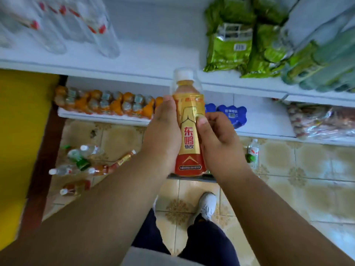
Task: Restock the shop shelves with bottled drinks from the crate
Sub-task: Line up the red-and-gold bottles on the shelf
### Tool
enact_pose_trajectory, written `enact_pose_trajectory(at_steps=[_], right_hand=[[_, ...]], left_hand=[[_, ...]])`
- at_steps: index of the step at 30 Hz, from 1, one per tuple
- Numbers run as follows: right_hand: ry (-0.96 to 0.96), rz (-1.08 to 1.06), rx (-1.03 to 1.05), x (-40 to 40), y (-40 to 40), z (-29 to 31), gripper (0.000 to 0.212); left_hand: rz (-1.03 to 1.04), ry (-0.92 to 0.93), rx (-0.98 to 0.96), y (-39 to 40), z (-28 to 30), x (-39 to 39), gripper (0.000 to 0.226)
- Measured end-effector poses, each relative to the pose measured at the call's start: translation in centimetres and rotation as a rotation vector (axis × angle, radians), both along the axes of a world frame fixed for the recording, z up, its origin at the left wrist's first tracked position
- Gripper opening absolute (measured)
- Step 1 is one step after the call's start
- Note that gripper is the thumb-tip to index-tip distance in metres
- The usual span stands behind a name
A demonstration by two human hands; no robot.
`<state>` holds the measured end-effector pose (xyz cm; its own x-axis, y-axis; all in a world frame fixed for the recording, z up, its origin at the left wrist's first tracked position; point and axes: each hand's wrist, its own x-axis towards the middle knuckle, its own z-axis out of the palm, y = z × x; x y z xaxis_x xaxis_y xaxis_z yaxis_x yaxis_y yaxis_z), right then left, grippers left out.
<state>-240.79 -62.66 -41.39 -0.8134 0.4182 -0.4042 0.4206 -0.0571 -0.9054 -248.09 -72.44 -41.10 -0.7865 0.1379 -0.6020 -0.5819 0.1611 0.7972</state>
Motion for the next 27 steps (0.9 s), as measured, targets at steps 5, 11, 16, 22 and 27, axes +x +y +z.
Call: enact_pose_trajectory(at_steps=[5, 11, 16, 22, 27], right_hand=[[0.159, -0.107, 0.209, -0.7, -2.7, 11.3, 0.039], [0.249, -0.047, 0.304, -1.7, -3.5, 19.5, 0.035], [0.270, 0.056, 0.491, -2.3, -1.2, 24.4, 0.044], [0.312, 0.143, 0.486, -3.9, 2.9, 27.6, 0.062], [0.384, 0.172, 0.496, -6.2, 6.2, 29.8, 0.038]], left_hand=[[-0.035, 0.149, 0.153, -1.7, 10.9, -1.6, 0.065], [-0.070, 0.402, 0.173, -3.3, 18.5, -3.1, 0.049], [-0.080, 0.500, 0.189, -2.2, 23.0, -3.5, 0.041], [-0.133, 0.650, 0.146, 1.0, 27.9, -4.0, 0.030], [-0.104, 0.736, 0.159, 3.6, 30.1, -5.0, 0.032]])
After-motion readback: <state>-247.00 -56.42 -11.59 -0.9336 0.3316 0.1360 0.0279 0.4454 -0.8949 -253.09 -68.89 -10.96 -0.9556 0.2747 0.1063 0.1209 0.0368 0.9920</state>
